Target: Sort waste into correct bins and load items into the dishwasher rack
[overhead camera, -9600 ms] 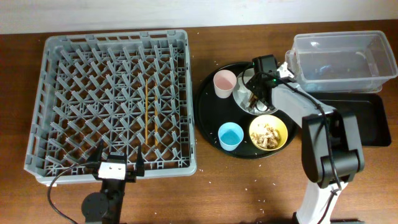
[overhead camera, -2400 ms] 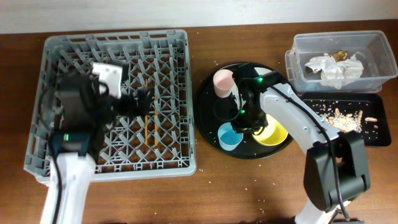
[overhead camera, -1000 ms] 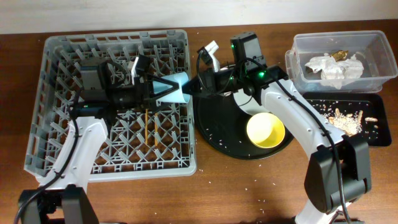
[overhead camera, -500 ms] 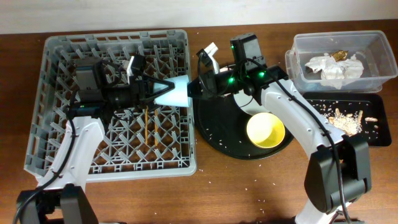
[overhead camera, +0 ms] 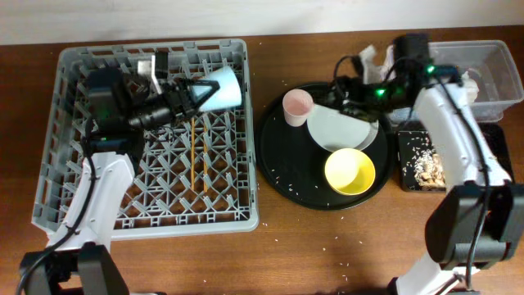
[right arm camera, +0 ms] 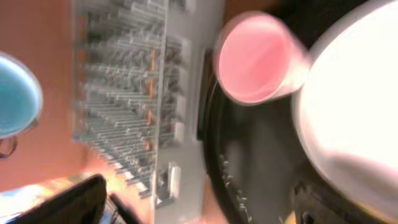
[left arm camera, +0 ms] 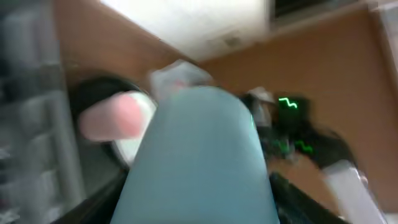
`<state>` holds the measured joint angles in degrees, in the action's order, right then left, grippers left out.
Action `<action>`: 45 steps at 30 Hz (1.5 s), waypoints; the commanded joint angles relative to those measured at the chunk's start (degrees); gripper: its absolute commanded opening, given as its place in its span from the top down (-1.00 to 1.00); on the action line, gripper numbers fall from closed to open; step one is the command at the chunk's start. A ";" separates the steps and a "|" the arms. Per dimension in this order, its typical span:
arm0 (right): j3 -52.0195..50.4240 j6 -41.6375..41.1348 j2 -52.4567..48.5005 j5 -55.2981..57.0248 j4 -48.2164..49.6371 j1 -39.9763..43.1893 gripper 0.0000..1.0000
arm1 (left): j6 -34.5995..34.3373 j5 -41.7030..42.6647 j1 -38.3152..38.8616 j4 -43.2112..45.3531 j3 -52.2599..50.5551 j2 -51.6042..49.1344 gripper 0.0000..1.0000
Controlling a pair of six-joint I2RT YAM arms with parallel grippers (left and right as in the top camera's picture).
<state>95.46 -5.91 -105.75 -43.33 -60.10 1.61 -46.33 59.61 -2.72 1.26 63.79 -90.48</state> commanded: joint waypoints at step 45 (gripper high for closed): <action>17.00 -2.97 -7.19 -13.18 0.00 -4.09 0.92 | 61.75 12.09 4.00 -79.06 54.45 -26.10 -0.99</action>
<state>110.59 -18.68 -121.16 -29.82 -59.83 -7.07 -1.76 46.15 3.31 -76.90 121.05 -116.53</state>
